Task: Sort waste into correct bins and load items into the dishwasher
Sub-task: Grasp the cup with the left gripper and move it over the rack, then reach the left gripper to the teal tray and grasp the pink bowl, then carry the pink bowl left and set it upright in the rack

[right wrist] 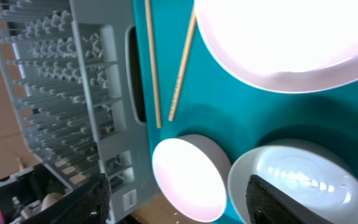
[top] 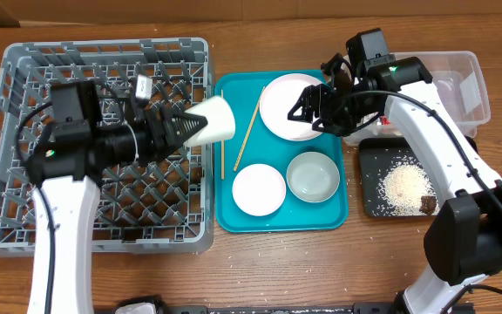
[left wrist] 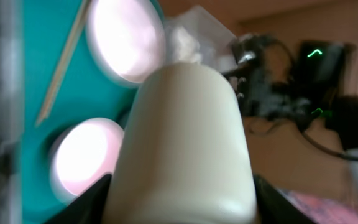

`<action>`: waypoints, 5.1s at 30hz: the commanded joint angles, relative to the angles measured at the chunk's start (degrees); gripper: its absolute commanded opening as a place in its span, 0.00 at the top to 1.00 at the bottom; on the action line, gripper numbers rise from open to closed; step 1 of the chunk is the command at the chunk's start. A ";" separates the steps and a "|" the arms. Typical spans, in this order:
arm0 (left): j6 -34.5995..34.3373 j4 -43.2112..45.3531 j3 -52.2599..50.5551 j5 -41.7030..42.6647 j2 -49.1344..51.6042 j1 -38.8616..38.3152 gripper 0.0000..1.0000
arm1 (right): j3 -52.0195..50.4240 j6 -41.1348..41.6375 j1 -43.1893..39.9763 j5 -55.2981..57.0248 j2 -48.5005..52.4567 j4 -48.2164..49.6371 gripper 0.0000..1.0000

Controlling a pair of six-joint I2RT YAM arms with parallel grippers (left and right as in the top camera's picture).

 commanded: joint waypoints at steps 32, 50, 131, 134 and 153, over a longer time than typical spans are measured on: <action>-11.37 -14.56 -11.56 -52.06 9.16 -18.03 0.30 | -0.09 -2.49 0.24 4.57 -0.57 -3.78 0.30; 4.81 -18.03 10.71 -50.80 8.00 -22.43 0.01 | 12.04 -2.38 -0.98 12.07 -3.19 -15.89 0.31; 31.65 -18.69 32.70 -48.68 34.47 -30.51 0.96 | 14.53 -0.72 -8.41 25.53 -11.19 -23.85 0.00; 23.85 -18.12 34.38 -57.59 29.40 -27.50 0.96 | 14.53 -0.72 -8.39 25.53 -11.19 -23.85 0.00; -17.18 -10.49 33.81 -137.44 39.41 -21.68 0.96 | 14.53 -0.72 -8.41 25.53 -11.19 -23.85 0.00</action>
